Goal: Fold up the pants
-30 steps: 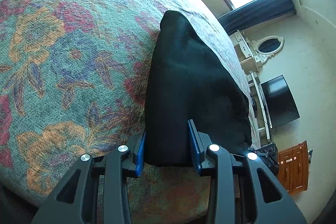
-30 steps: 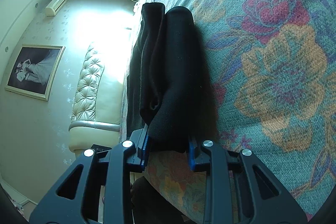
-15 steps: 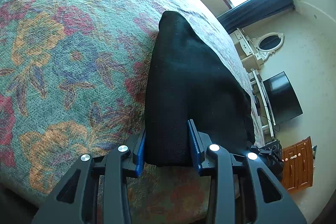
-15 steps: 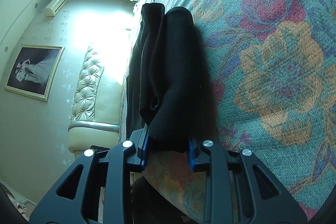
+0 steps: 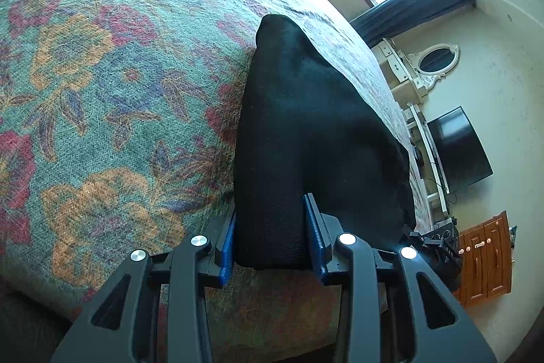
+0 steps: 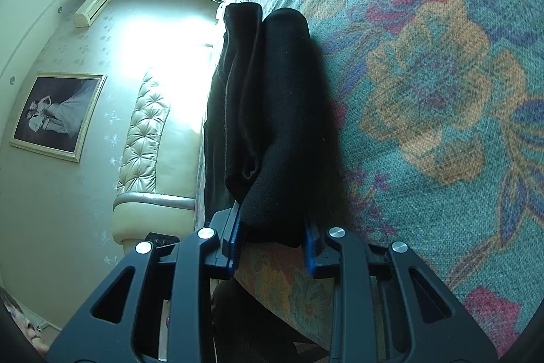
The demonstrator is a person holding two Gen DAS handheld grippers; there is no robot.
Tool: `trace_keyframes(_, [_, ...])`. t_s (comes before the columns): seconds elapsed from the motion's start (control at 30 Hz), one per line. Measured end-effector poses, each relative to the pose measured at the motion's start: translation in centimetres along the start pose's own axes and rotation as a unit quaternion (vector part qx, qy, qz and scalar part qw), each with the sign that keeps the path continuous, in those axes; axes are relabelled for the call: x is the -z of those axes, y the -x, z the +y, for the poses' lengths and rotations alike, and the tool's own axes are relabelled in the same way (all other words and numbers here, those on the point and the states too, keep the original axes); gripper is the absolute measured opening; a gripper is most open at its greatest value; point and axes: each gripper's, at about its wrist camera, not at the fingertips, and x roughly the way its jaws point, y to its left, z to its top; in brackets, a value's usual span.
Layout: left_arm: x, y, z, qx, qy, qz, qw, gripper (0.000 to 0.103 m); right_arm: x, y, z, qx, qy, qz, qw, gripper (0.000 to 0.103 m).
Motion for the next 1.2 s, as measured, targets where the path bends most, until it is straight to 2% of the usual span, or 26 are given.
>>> trace_keyframes(0.1, [-0.5,0.0,0.6,0.009,-0.001,0.005,0.9999,0.048,-0.5,0.0,0.4,0.01,0.019,0.01,1.0,0.037])
trace_keyframes(0.13, [-0.7,0.1,0.9,0.009,0.0,0.009,0.9999,0.06,-0.7,0.2,0.7,0.017,0.032,0.015,0.999,0.044])
trace_keyframes(0.17, [-0.8,0.4,1.2,0.014,0.001,0.011,0.9998,0.065,-0.9,0.6,1.1,0.025,0.045,0.017,0.999,0.053])
trace_keyframes(0.2, [-1.0,0.9,1.7,0.024,0.004,0.006,0.9997,0.07,-1.2,1.2,1.4,0.031,0.057,0.015,0.998,0.059])
trace_keyframes(0.27, [-1.6,2.0,2.9,0.026,0.006,-0.005,0.9996,0.072,-2.1,2.6,1.6,0.038,0.077,0.008,0.996,0.077])
trace_keyframes(0.33, [-2.6,2.5,4.0,0.028,0.003,-0.007,0.9996,0.077,-3.5,3.4,1.3,0.051,0.08,0.014,0.995,0.077])
trace_keyframes(0.4, [-4.0,2.3,4.7,0.031,-0.005,-0.004,0.9995,0.077,-5.0,3.3,1.0,0.057,0.085,0.026,0.994,0.078])
trace_keyframes(0.57, [-7.4,-0.9,4.5,0.076,-0.015,0.023,0.9967,0.077,-7.8,0.0,2.1,0.053,0.119,0.079,0.988,0.087])
trace_keyframes(0.63, [-8.2,-2.4,3.5,0.076,-0.034,0.033,0.9959,0.077,-8.5,-1.2,2.7,0.051,0.13,0.091,0.986,0.087])
trace_keyframes(0.67, [-8.3,-3.1,3.1,0.07,-0.043,0.038,0.9959,0.078,-8.8,-1.6,2.7,0.051,0.13,0.093,0.986,0.08])
trace_keyframes(0.7, [-8.5,-3.6,2.6,0.066,-0.052,0.041,0.9956,0.08,-9.0,-1.9,2.8,0.055,0.131,0.098,0.985,0.069])
trace_keyframes(0.73, [-8.6,-4.1,2.2,0.067,-0.059,0.041,0.9951,0.081,-9.2,-2.3,2.7,0.07,0.136,0.106,0.983,0.043])
trace_keyframes(0.77, [-8.7,-4.5,1.9,0.066,-0.064,0.042,0.9949,0.082,-9.2,-2.5,2.4,0.08,0.137,0.113,0.981,0.037])
trace_keyframes(0.83, [-8.6,-5.1,1.6,0.058,-0.075,0.041,0.9946,0.081,-9.1,-2.3,1.8,0.071,0.13,0.117,0.982,0.034])
trace_keyframes(0.87, [-8.5,-5.3,1.3,0.054,-0.09,0.041,0.9936,0.081,-9.2,-2.1,1.7,0.064,0.131,0.116,0.982,0.035])
trace_keyframes(0.93, [-8.1,-5.6,1.0,0.04,-0.125,0.048,0.9902,0.066,-9.2,-1.9,1.6,0.052,0.142,0.114,0.982,0.04])
trace_keyframes(1.0, [-8.2,-5.3,1.0,0.053,-0.132,0.053,0.9885,0.066,-9.5,-1.3,1.3,0.033,0.143,0.111,0.983,0.047])
trace_keyframes(1.07, [-9.1,-5.4,1.2,0.065,-0.13,0.057,0.9878,0.067,-10.2,-1.0,1.4,0.019,0.141,0.097,0.985,0.058])
trace_keyframes(1.13, [-9.7,-5.6,1.5,0.074,-0.123,0.053,0.9883,0.081,-11.2,-1.1,1.6,0.009,0.135,0.09,0.987,0.063])
trace_keyframes(1.2, [-10.5,-6.1,1.5,0.083,-0.114,0.054,0.9885,0.081,-12.2,-1.7,1.9,0.014,0.136,0.087,0.987,0.065])
